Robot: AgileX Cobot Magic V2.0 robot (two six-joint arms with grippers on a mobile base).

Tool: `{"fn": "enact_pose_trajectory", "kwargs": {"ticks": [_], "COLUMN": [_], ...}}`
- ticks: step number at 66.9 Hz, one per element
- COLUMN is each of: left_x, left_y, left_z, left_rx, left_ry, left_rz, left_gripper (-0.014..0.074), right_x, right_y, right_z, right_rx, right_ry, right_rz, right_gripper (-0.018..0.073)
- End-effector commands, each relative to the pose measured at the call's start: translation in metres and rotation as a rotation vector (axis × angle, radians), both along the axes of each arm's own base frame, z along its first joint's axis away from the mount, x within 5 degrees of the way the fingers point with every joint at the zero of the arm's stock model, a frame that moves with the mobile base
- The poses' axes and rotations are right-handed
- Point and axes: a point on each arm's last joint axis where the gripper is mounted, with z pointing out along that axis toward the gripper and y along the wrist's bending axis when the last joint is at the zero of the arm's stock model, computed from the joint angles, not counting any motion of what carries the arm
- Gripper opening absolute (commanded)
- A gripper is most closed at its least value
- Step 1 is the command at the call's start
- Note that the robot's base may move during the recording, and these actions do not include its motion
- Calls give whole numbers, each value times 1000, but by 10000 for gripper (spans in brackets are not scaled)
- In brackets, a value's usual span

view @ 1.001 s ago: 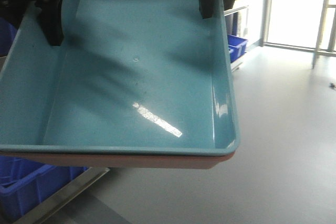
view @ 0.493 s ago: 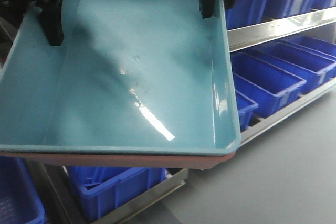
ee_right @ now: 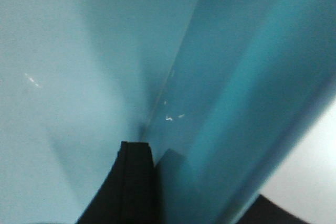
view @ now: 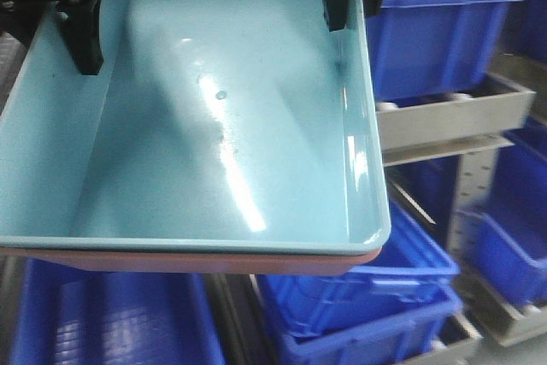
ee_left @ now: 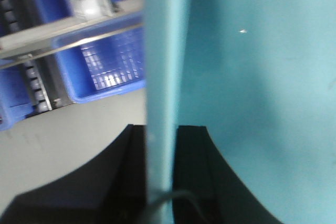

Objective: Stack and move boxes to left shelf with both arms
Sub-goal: 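Carry the stacked bins over the shelf's roller track with both grippers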

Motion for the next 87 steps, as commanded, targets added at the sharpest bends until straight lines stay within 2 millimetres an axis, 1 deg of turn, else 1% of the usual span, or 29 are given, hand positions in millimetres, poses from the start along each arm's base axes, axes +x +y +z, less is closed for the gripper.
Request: {"fn": "enact_pose_trajectory", "kwargs": {"ticks": [1, 87], "left_x": [-2, -2], "left_y": [-26, -26], "left_z": [47, 47], "left_rx": [-279, -279], "left_ry": [-223, -223], "left_rz": [-64, -64], "left_gripper": [-10, -10], "right_x": [-15, -15], "right_y": [23, 23], "right_z": [38, 38], "right_rx": [243, 243], "right_ry": [-122, -122], "right_rz": [139, 139], "right_gripper": [55, 55]}}
